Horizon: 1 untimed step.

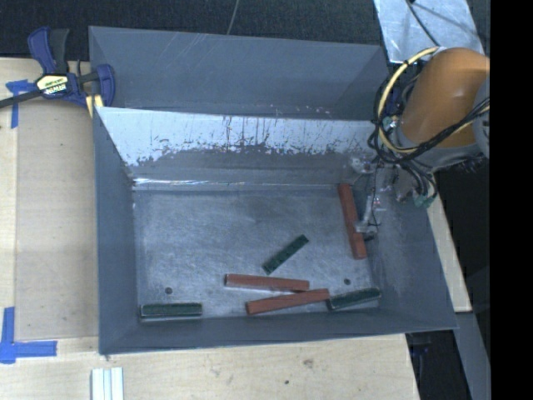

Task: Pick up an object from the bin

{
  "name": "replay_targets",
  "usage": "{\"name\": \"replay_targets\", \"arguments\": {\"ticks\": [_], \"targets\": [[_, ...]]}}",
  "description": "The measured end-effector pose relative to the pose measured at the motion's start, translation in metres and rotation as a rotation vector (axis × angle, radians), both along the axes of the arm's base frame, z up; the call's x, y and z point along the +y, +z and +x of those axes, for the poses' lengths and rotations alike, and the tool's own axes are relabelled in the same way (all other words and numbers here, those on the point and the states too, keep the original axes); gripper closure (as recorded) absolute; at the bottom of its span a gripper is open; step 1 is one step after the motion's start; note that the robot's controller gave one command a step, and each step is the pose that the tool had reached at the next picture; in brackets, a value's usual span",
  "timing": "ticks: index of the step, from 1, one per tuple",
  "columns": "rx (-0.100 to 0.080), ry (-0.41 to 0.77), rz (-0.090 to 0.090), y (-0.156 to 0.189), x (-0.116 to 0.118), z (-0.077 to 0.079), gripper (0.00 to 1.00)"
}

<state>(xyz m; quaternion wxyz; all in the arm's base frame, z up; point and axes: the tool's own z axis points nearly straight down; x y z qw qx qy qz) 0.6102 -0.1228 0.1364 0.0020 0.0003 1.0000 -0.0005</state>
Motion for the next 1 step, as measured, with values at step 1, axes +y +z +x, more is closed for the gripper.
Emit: {"name": "replay_targets", "arguments": {"ticks": [1], "targets": [[0.006, 0.345, 0.004, -0.0679, 0.0897, -0.0141, 0.00]]}}
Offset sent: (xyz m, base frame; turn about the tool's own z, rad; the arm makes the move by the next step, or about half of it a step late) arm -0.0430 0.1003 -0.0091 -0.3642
